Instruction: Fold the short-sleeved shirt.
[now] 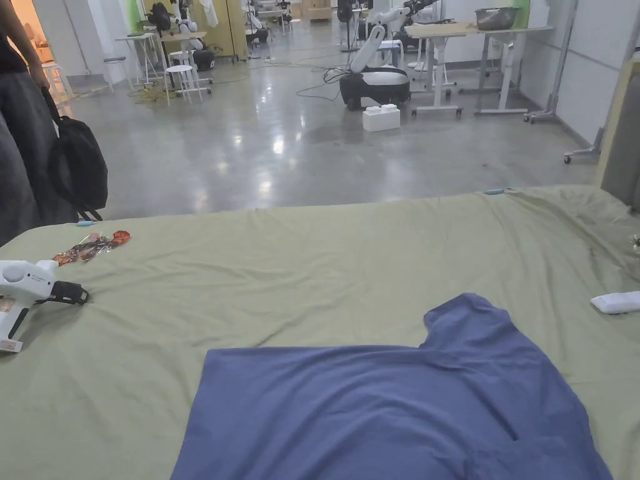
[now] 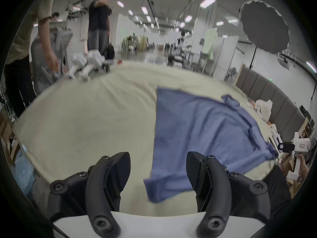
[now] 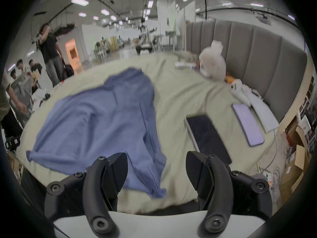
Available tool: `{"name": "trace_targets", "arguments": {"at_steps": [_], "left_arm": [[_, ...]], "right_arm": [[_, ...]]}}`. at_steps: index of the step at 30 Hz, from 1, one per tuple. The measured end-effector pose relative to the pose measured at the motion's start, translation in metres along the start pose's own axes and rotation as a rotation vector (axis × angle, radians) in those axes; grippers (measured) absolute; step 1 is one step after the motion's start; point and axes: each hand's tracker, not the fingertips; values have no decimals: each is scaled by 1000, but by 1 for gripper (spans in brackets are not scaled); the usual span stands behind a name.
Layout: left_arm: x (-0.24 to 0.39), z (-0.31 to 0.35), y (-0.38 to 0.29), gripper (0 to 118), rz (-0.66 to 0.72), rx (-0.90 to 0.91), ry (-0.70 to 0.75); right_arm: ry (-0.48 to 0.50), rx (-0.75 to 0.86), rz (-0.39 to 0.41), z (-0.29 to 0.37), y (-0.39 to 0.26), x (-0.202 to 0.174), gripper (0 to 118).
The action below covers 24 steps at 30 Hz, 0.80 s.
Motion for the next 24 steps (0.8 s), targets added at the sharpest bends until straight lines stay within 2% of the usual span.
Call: {"name": "trace_targets", "arguments": {"at_steps": [2, 4, 8, 11, 14, 16, 18, 19, 21, 24], "left_arm": [[12, 20, 17, 76, -45, 137, 12], [26, 39, 29, 76, -64, 255, 49], [55, 69, 41, 74, -83, 382, 67], [75, 90, 42, 71, -176, 445, 85], [91, 101, 35, 44, -267, 499, 134], [94, 100, 33, 24, -275, 488, 116], [95, 101, 33, 15, -248, 460, 70], [95, 100, 33, 11, -238, 458, 61], [98, 101, 31, 0, -238, 466, 63], [98, 99, 34, 0, -230, 457, 42]], "right_arm": [[-19, 189, -27, 27, 9, -13, 74], [8, 290, -39, 44, 19, -23, 74], [1, 397, 11, 62, 25, -43, 74], [38, 424, 58, 74, 28, -61, 74], [85, 460, 91, 83, 28, -72, 61], [120, 507, 121, 83, 25, -74, 41], [81, 478, 137, 80, 25, -80, 13], [89, 471, 139, 80, 25, -81, 6], [96, 471, 138, 81, 24, -83, 1], [89, 451, 169, 82, 24, -89, 0]]}}
